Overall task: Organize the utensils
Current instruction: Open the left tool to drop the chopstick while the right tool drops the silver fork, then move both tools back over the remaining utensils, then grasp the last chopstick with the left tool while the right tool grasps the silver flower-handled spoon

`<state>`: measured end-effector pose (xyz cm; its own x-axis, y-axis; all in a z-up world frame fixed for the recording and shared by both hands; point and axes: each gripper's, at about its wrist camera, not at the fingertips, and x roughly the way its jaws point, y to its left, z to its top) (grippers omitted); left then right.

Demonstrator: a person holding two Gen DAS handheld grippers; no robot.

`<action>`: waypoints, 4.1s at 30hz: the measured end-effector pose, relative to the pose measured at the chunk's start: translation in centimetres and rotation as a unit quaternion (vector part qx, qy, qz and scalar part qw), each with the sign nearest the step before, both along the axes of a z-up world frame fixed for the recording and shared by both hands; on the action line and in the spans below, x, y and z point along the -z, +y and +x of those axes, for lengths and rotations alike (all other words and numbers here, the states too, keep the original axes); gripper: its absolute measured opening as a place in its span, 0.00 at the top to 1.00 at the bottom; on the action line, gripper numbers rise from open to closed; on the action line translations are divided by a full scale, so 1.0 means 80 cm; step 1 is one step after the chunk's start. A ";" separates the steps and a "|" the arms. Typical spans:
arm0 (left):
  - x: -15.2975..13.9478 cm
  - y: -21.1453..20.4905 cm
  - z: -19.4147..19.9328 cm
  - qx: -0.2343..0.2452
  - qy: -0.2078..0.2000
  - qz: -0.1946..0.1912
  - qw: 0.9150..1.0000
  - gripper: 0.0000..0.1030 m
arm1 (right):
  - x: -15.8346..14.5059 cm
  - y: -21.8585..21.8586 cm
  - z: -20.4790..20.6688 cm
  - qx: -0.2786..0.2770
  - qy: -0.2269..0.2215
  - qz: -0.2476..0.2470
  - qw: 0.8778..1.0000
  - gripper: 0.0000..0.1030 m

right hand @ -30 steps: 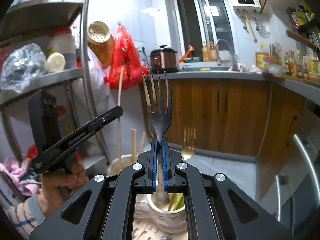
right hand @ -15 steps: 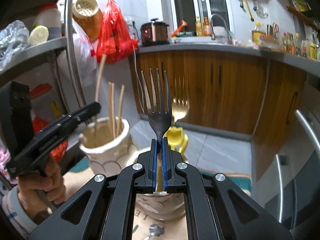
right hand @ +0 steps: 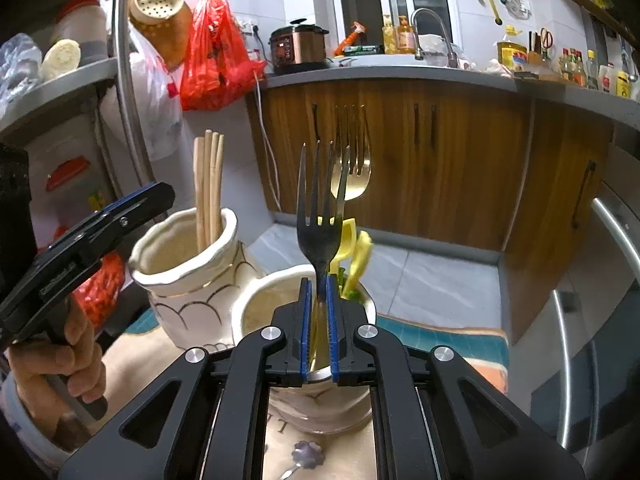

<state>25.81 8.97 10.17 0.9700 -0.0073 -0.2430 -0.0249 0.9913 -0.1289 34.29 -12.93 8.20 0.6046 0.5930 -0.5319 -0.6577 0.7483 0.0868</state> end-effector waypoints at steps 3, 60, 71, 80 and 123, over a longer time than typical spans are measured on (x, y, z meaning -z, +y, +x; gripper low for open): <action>-0.004 0.002 -0.010 0.002 -0.007 -0.001 1.000 0.63 | -0.004 -0.005 -0.004 -0.001 -0.003 0.005 1.000 0.83; 0.154 -0.116 -0.002 0.068 0.321 0.061 0.943 0.48 | 0.106 -0.061 -0.084 -0.038 0.127 -0.071 0.989 0.58; 0.155 -0.101 -0.018 0.056 0.322 0.061 0.943 0.94 | 0.112 -0.044 -0.092 -0.057 0.128 -0.088 0.986 0.52; 0.154 -0.097 -0.054 0.060 0.318 0.076 0.943 0.94 | 0.126 0.000 -0.100 -0.066 0.110 -0.139 0.982 0.49; 0.137 -0.051 -0.024 0.143 0.543 0.141 0.815 0.77 | 0.118 0.059 -0.088 -0.173 0.209 -0.475 0.837 0.95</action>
